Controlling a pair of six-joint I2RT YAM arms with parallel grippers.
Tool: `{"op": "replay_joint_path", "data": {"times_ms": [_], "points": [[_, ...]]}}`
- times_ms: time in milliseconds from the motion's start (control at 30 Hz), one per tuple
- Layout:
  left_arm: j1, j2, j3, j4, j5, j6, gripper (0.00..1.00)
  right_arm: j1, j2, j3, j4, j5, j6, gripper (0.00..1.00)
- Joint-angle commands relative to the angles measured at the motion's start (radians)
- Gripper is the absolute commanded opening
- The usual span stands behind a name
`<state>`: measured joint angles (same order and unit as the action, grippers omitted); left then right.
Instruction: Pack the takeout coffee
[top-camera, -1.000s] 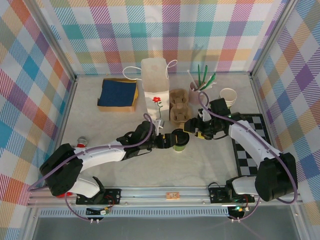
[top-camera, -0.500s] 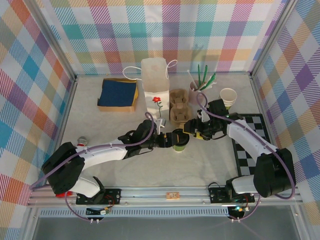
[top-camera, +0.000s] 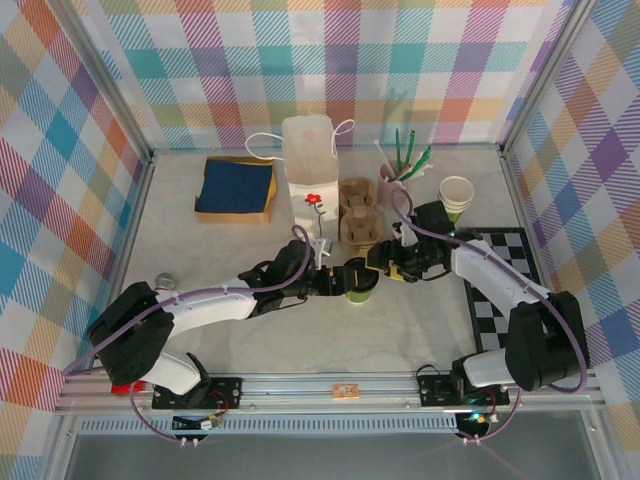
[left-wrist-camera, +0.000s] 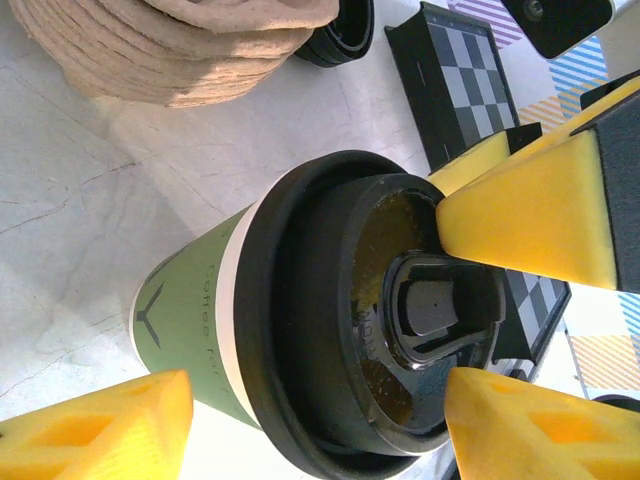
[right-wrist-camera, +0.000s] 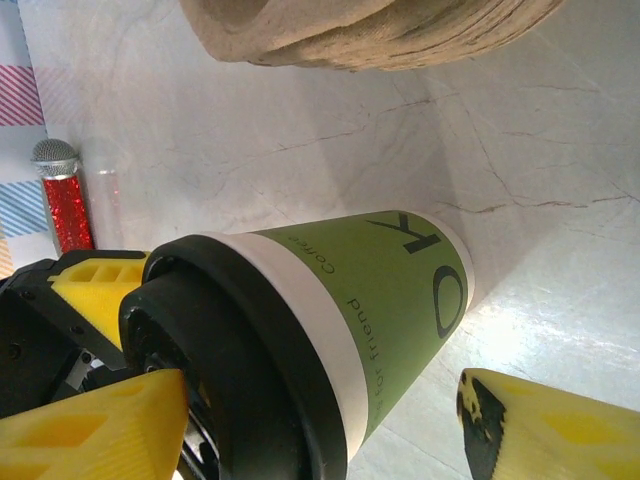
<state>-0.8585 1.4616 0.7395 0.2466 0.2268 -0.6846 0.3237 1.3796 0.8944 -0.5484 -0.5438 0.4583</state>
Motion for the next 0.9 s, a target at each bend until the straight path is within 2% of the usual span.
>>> {"op": "replay_joint_path", "data": {"times_ms": [0, 633, 867], "points": [[0.007, 0.011, -0.009, 0.04, 0.005, 0.0, 0.67, 0.007, 0.014, -0.025, 0.033, -0.024, 0.006, 0.69], [0.008, 0.018, -0.059, 0.055, -0.014, -0.018, 0.63, 0.009, 0.035, -0.119, 0.105, 0.0, 0.067, 0.51], [0.01, 0.025, -0.093, 0.08, -0.015, -0.038, 0.61, 0.011, 0.039, -0.148, 0.118, 0.012, 0.083, 0.49]]}}
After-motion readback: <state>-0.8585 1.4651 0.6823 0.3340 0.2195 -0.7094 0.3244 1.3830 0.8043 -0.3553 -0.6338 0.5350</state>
